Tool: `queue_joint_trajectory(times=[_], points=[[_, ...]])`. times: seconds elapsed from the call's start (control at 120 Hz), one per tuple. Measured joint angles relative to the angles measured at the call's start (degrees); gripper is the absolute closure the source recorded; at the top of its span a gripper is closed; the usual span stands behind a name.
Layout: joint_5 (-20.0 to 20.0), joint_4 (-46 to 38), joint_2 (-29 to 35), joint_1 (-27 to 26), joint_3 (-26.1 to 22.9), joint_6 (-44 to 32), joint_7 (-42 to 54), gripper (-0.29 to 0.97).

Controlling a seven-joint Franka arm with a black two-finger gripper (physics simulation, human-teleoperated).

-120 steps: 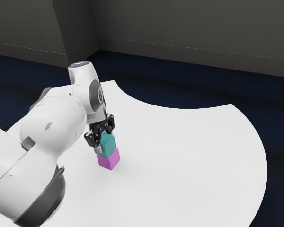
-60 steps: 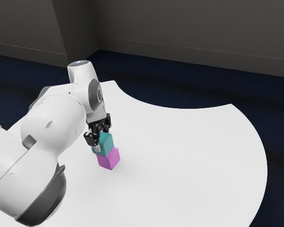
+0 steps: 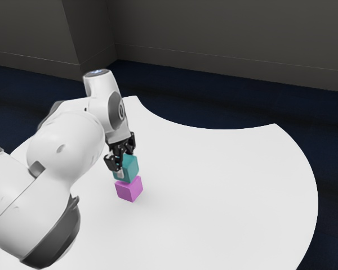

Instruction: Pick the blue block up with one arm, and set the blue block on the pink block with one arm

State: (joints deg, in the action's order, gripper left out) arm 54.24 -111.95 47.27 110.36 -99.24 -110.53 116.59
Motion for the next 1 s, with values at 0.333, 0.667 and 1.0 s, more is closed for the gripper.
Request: queue_joint_trajectory(times=[0.333,0.667,1.0], points=[[0.1,-0.2,0.3,0.1,-0.4,0.0,0.1,0.31],[0.4,-0.7,0.1,0.1,-0.4,0.0,3.3,0.31],[1.0,-0.7,0.1,0.2,-0.4,0.0,6.0,0.31]])
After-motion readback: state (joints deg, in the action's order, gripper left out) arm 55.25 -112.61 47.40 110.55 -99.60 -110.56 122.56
